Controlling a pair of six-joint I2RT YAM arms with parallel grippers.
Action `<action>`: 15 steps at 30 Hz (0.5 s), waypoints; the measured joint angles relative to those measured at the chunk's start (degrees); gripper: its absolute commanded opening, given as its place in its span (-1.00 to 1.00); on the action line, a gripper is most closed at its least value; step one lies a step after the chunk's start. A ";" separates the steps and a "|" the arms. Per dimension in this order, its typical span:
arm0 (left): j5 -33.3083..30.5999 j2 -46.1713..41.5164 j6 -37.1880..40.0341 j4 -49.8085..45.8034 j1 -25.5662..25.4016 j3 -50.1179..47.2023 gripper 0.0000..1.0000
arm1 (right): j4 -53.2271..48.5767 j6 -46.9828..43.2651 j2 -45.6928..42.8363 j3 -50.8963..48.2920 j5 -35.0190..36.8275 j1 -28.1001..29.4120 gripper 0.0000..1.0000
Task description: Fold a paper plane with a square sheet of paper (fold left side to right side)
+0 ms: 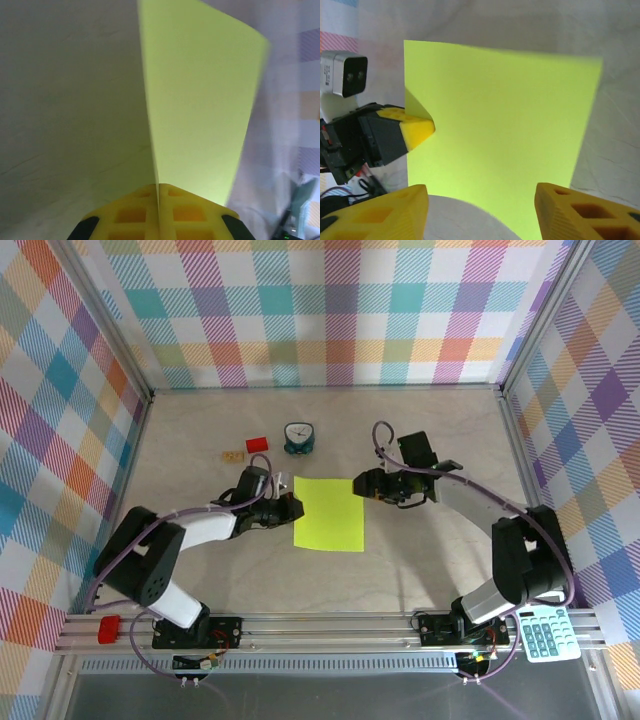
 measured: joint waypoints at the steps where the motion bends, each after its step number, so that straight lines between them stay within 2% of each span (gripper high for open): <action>1: -0.50 1.57 0.35 -0.90 -0.17 0.37 -1.00 | 0.42 0.66 0.76 -0.70 0.44 0.00 -0.07; 11: -2.38 5.62 1.81 -3.78 -1.07 3.06 -1.00 | 4.39 4.37 8.07 -3.30 0.96 2.03 -0.53; 15: -2.40 5.62 2.25 -4.33 -1.16 3.58 -0.79 | 4.42 4.44 10.67 -3.30 1.95 2.71 -0.66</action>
